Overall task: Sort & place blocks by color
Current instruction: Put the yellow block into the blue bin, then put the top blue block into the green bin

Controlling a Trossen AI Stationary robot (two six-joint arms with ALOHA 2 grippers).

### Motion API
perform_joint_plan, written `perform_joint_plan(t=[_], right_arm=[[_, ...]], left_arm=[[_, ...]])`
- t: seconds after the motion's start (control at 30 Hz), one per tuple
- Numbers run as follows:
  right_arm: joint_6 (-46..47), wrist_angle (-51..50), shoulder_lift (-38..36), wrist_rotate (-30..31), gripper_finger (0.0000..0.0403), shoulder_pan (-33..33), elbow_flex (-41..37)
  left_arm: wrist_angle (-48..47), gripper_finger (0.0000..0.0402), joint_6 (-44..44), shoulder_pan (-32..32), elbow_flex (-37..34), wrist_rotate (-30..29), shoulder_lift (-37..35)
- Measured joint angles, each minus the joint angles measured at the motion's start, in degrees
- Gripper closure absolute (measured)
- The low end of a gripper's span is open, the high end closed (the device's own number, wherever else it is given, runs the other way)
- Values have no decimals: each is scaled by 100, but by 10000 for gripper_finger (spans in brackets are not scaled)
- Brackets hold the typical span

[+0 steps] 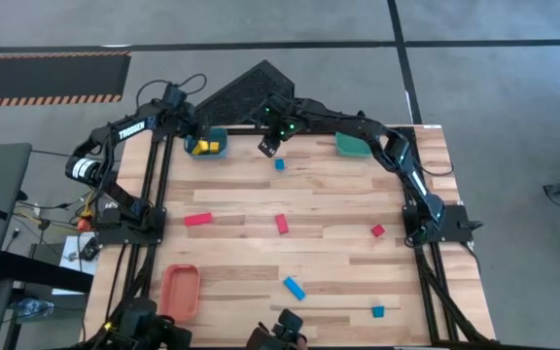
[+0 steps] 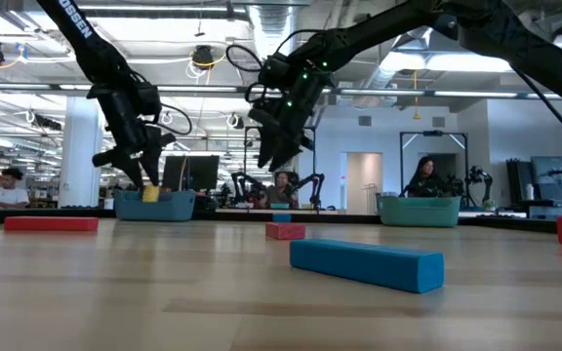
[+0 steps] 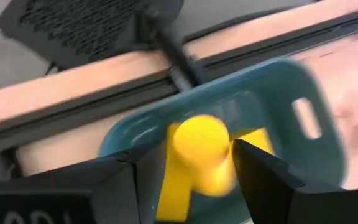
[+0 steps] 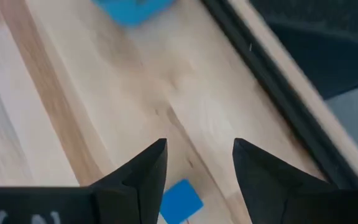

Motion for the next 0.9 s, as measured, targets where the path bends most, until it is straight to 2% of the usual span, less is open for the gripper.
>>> perform_joint_plan(t=[0.2,0.27,0.37,0.43,0.57,0.8,0.9], right_arm=[[-90,-285,-11,-648,170,29,-400],[-247,-359,2,-656,156,100,-631],[-313,-307,4,-643,138,168,-844],[-155,-219,-2,-184,131,209,-930],[588,-112,-2,59,127,161,-938],[2702,-242,124,-19,126,138,-974],[3310,-200,293,-11,127,146,-959]], left_arm=[[-209,218,145,2,0,85,0],[-211,217,172,2,0,408,0],[-114,217,146,-7,0,1228,-7],[111,217,52,-51,0,1721,-19],[617,216,-187,-211,0,2039,-20],[1099,216,-197,-426,0,2091,-20],[1202,216,-1,-452,0,2061,-20]])
